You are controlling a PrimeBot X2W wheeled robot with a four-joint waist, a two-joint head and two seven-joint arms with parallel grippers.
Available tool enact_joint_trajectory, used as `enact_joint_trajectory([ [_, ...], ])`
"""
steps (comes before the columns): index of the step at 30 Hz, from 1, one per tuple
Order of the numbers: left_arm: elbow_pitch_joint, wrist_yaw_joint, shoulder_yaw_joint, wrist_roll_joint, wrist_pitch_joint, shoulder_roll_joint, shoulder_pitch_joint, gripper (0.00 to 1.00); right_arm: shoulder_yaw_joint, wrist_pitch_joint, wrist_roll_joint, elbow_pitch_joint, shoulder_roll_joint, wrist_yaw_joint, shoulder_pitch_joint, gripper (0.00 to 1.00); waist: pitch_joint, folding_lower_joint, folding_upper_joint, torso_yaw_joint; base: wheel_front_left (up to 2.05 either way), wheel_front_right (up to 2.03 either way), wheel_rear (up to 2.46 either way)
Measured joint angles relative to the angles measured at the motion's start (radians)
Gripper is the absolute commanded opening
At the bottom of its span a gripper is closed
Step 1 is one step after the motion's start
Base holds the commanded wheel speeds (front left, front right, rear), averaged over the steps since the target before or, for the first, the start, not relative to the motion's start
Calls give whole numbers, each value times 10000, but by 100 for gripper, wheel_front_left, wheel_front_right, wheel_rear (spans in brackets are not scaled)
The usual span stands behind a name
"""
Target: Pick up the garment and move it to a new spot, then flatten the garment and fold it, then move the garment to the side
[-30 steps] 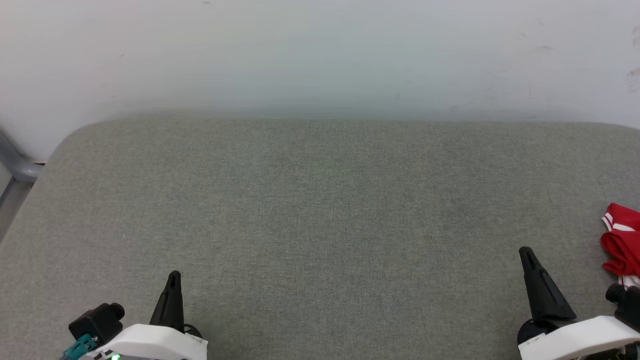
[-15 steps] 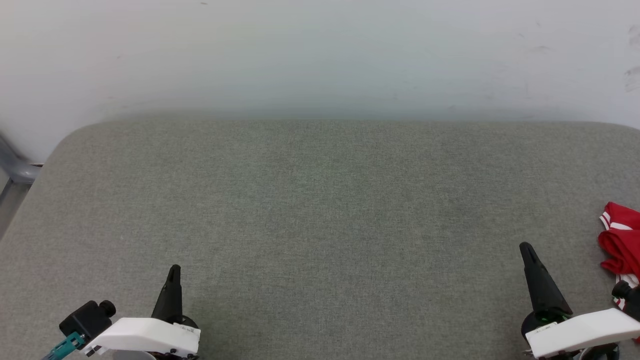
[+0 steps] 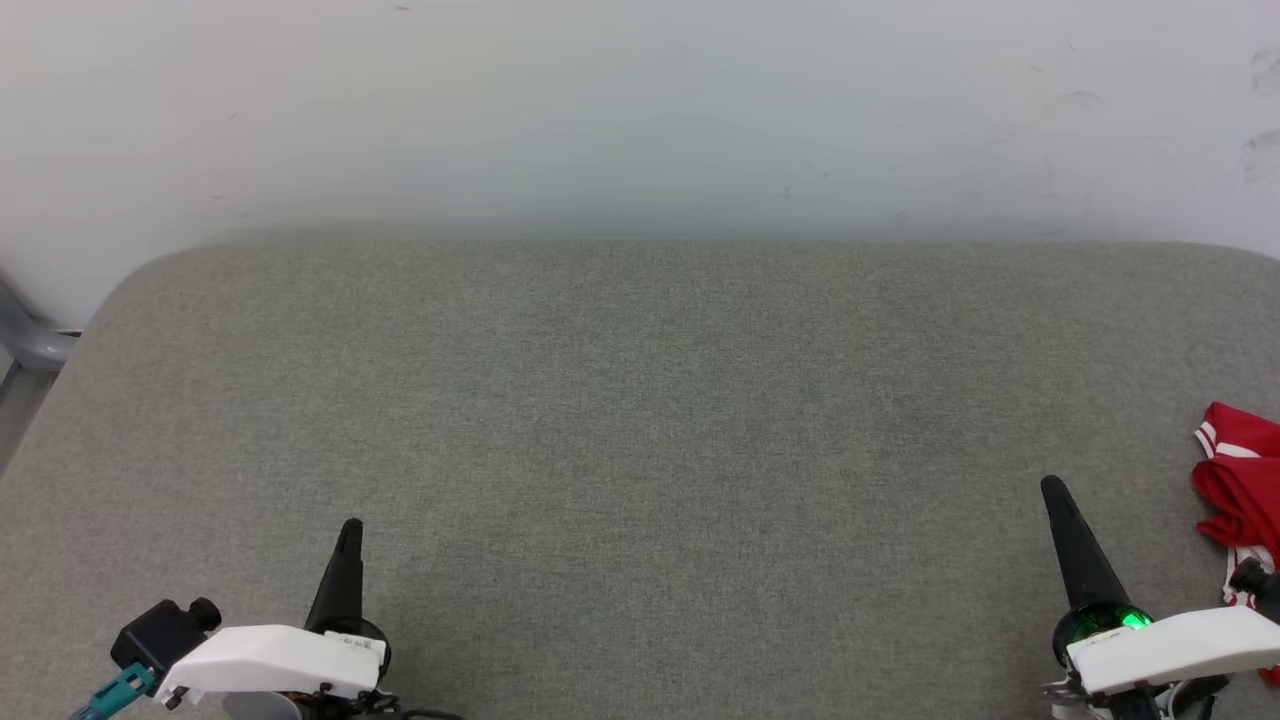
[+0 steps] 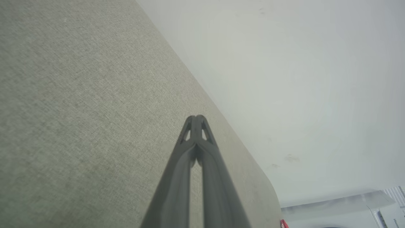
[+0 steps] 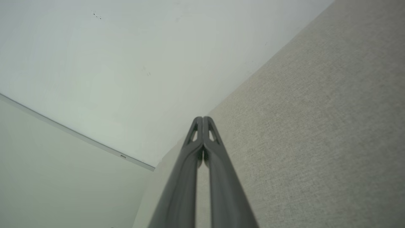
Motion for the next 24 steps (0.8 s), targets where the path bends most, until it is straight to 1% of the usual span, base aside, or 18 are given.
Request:
enact_joint_trajectory([
  [3,0,-2,21,-351,84,0,-43,0,-12,35,347,119,-4,0,-25,0,-2,0,0,-11,0,0,0],
  [6,2,-33,63,-1007,263,0,-82,0,-33,81,1039,313,-8,0,-212,0,-6,0,0,-33,0,0,0],
  [24,10,-90,174,-2778,702,-4,-271,0,-115,230,2865,861,-10,-2,-546,0,-19,-1,0,-99,0,0,0],
])
